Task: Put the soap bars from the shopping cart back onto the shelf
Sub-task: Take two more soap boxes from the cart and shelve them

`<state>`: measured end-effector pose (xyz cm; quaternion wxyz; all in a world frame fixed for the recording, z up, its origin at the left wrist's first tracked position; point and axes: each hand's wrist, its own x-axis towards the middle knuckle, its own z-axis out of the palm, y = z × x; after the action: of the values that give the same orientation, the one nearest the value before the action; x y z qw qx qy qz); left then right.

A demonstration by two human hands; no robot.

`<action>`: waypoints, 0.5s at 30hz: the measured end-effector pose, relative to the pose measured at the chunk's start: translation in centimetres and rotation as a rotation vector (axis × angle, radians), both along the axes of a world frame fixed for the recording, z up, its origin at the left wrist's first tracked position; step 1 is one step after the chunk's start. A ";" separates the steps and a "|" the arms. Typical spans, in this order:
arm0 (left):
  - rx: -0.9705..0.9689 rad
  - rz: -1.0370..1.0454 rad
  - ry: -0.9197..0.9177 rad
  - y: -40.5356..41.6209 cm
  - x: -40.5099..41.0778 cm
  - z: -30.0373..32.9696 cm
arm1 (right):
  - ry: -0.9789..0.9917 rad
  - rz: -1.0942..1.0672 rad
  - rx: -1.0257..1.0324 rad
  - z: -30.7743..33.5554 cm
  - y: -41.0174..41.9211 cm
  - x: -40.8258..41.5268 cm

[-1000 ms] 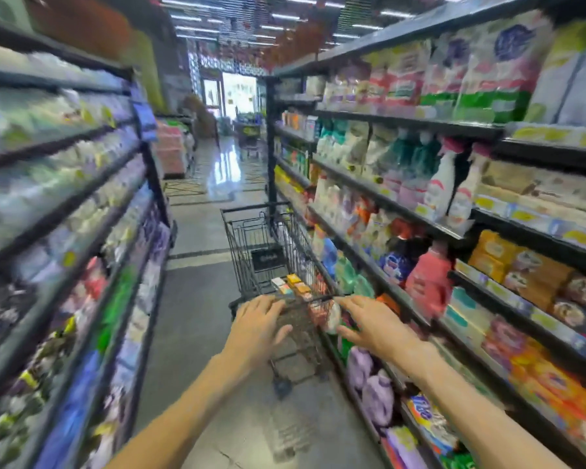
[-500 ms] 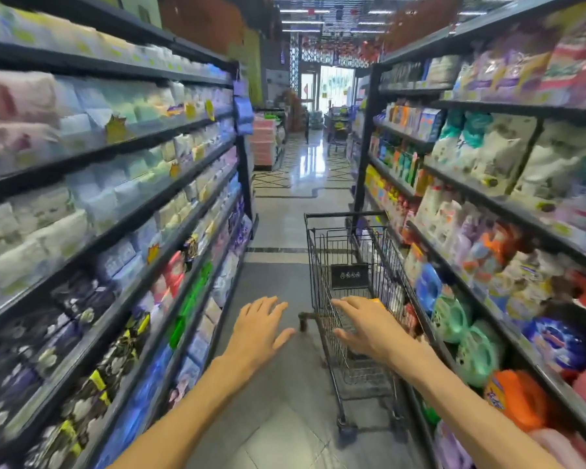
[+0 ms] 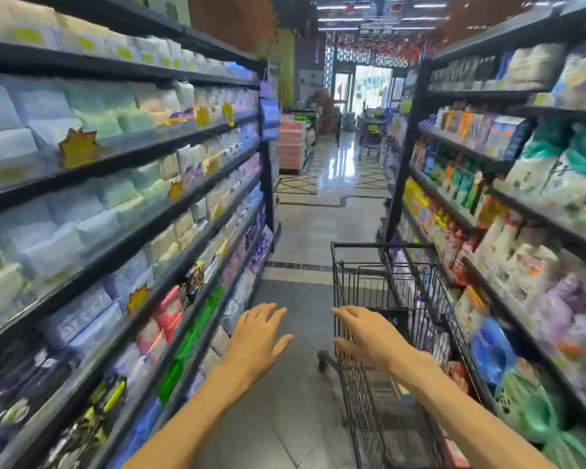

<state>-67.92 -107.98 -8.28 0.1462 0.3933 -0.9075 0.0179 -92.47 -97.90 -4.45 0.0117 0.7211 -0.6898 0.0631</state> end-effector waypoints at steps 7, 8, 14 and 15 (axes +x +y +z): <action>0.002 -0.132 -0.048 -15.6 -7.2 -0.3 | 0.009 -0.106 0.019 -1.3 -11.9 -5.4; -0.007 -0.165 -0.051 -17.8 -8.7 -0.1 | -0.003 -0.133 0.015 -1.0 -13.2 -6.4; -0.025 -0.393 -0.067 -26.9 -19.9 1.6 | -0.035 -0.323 0.024 -0.8 -19.0 -14.0; -0.029 -0.437 -0.069 -27.8 -22.0 1.5 | -0.042 -0.362 0.029 -1.1 -19.4 -15.5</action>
<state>-89.94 -135.79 -6.73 0.1214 0.1843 -0.9753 0.0124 -107.99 -117.34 -5.57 -0.0022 0.5836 -0.8094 0.0651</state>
